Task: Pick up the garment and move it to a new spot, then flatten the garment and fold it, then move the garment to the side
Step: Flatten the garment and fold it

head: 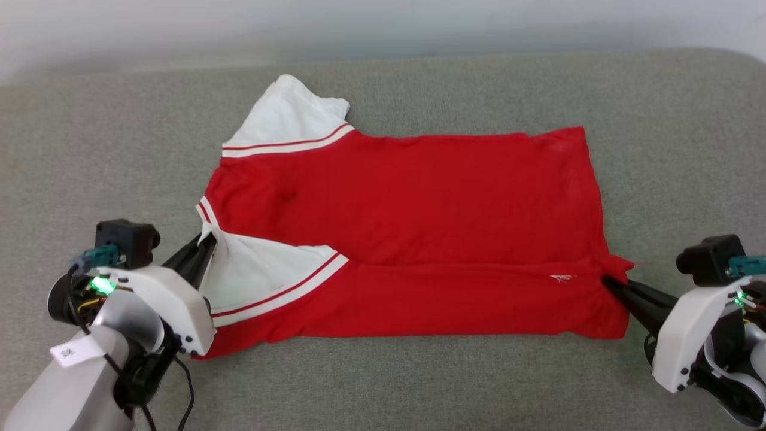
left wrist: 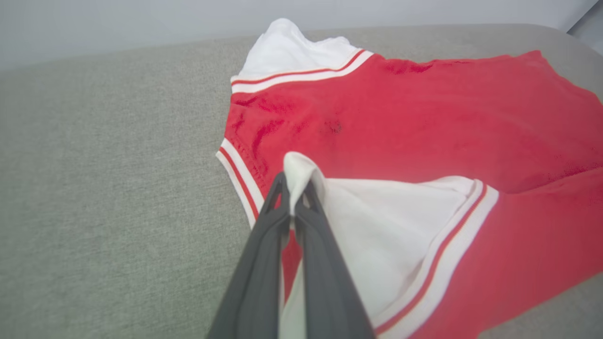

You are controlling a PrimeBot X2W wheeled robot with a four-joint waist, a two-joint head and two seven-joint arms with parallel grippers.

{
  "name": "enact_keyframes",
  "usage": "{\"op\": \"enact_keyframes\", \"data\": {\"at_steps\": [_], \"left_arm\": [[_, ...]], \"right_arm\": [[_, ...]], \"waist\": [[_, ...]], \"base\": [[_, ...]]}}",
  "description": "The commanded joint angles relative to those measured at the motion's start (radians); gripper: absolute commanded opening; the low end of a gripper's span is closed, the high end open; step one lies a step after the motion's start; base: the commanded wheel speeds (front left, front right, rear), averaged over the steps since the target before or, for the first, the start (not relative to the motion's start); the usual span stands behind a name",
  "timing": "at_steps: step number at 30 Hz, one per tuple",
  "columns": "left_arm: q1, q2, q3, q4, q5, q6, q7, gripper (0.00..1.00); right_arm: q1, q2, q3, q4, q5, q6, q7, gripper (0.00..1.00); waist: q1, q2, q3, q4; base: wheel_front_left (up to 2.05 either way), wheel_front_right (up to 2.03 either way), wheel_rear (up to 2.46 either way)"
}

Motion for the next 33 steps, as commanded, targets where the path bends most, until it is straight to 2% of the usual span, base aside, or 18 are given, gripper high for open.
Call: {"op": "enact_keyframes", "data": {"at_steps": [1,7,15,16,17,18,22,27,33], "left_arm": [[-0.03,-0.01,-0.007,0.028,0.002,-0.009,0.003,0.0],[-0.105,-0.052,-0.042,0.184,0.016,-0.049,-0.004,0.0],[-0.147,-0.094,-0.077,0.341,0.02,-0.091,-0.034,0.0],[-0.15,-0.097,-0.077,0.355,0.02,-0.092,-0.04,0.0],[-0.153,-0.099,-0.079,0.368,0.019,-0.096,-0.044,0.51],[-0.158,-0.098,-0.082,0.377,0.024,-0.096,-0.051,1.0],[-0.178,-0.089,-0.089,0.387,0.021,-0.108,-0.053,1.0],[-0.189,-0.054,-0.092,0.354,-0.007,-0.117,0.007,1.0],[-0.211,0.015,-0.107,0.253,-0.078,-0.126,0.211,1.0]], "right_arm": [[-0.029,0.008,0.01,0.013,0.0,-0.001,0.001,0.0],[-0.099,0.017,0.063,0.096,-0.016,-0.001,0.004,0.0],[-0.126,0.043,0.125,0.172,0.004,-0.001,-0.007,0.0],[-0.127,0.044,0.126,0.176,0.011,-0.001,-0.011,0.37],[-0.127,0.046,0.124,0.177,0.019,-0.001,-0.02,1.0],[-0.125,0.046,0.119,0.176,0.026,-0.001,-0.029,1.0],[-0.091,0.024,0.101,0.16,0.042,-0.001,-0.063,1.0],[-0.051,0.002,0.079,0.133,0.038,-0.001,-0.082,1.0],[-0.001,-0.01,0.049,0.093,0.021,-0.001,-0.064,1.0]], "waist": [[-0.0002,-0.0001,0.039,-0.008],[-0.0002,-0.0001,0.086,-0.007],[-0.0002,-0.0001,0.07,0.001],[-0.0002,-0.0001,0.061,0.004],[-0.0002,-0.0001,0.051,0.006],[-0.0002,-0.0001,0.04,0.009],[-0.0002,-0.0001,-0.007,0.026],[-0.0002,-0.0001,-0.049,0.042],[-0.0002,-0.0001,-0.088,0.053]], "base": [[0.0,0.0,0.0],[0.0,0.0,0.0],[0.0,0.0,0.0],[0.0,0.0,0.0],[0.0,0.0,0.0],[0.0,0.0,0.0],[0.0,0.0,0.0],[0.0,0.0,0.0],[0.0,0.0,0.0]]}}
